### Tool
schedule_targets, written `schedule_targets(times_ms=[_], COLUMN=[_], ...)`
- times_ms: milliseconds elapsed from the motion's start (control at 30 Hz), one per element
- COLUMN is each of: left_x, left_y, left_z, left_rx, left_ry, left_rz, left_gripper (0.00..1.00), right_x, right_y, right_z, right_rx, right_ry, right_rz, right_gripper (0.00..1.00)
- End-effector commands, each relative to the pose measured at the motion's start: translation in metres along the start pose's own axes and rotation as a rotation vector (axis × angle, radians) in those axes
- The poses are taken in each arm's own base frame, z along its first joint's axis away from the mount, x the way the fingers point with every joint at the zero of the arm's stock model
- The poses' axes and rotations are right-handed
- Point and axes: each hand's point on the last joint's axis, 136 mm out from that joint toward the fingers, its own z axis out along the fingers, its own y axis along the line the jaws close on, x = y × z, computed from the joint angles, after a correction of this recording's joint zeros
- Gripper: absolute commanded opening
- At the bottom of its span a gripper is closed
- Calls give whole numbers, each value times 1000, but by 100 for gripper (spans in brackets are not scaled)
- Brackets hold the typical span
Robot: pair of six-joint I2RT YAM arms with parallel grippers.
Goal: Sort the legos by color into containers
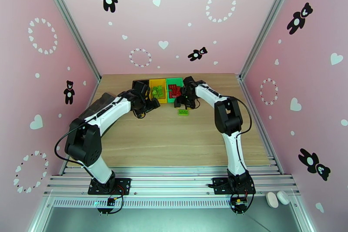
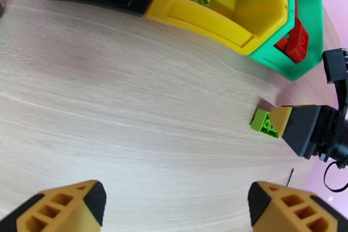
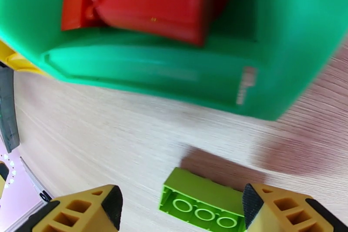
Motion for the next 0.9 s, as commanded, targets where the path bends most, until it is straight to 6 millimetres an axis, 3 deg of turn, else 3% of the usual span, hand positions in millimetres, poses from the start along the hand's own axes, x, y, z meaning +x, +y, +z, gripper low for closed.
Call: schedule_targets(times_ms=[0,267,467,667,867], left_x=[-4,-4,-1,5,13], left_y=[-3,1,8,29,49], left_z=[-11,-13,-17,-21,-23], left_rx=[4,-1,-5,-19,-41], left_ry=[-35,-49,-57,-64,-59], left_rz=[-2,-2,-11,-52,-90], left_gripper=[92,92,92,92,94], right_x=[16,46,67,82,85], right_y=[14,27,19,11,6], right_z=[7,10,10,15,17], right_rx=[-23,37,216,377,413], right_ry=[41,76,92,117,116], right_rz=[-26,-59,-80,-100,-74], right_gripper=[78,77,71,67,58])
